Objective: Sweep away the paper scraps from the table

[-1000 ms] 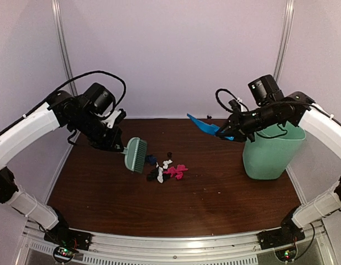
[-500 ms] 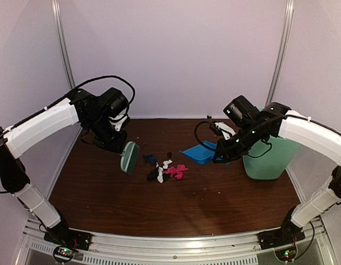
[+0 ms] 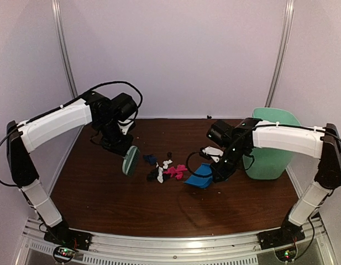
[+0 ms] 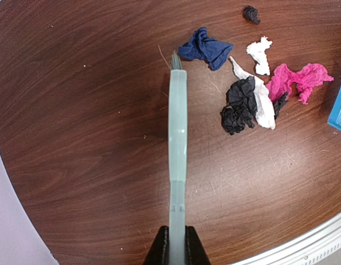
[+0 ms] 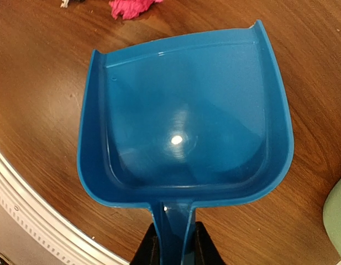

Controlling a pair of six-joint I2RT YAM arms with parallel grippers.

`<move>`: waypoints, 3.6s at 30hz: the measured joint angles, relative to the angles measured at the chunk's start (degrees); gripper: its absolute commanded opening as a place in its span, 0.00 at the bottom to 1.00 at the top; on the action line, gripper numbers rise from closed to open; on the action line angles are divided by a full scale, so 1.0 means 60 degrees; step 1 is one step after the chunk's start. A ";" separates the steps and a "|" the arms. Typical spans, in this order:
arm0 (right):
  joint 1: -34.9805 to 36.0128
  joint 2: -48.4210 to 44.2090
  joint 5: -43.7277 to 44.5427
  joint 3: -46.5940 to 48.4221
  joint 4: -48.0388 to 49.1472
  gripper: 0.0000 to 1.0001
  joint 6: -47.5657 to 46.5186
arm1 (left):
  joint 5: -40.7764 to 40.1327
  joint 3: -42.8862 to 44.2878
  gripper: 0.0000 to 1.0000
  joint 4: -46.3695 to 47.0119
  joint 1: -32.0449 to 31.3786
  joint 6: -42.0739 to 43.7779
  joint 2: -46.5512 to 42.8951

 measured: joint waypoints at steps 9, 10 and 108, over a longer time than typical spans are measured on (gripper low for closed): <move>0.0175 0.1133 0.0033 0.0120 0.0266 0.00 -0.1501 | 0.0055 0.0244 0.00 0.0000 0.0000 0.0186 0.0590; 0.0175 0.1264 0.0029 0.0189 0.0324 0.00 -0.1614 | 0.0098 0.0284 0.00 0.0007 0.0000 0.0222 0.0637; 0.2444 -0.1231 0.1570 -0.2616 0.6951 0.00 0.1290 | -0.0692 -0.2601 0.00 0.1206 -0.1249 -0.1377 -0.3625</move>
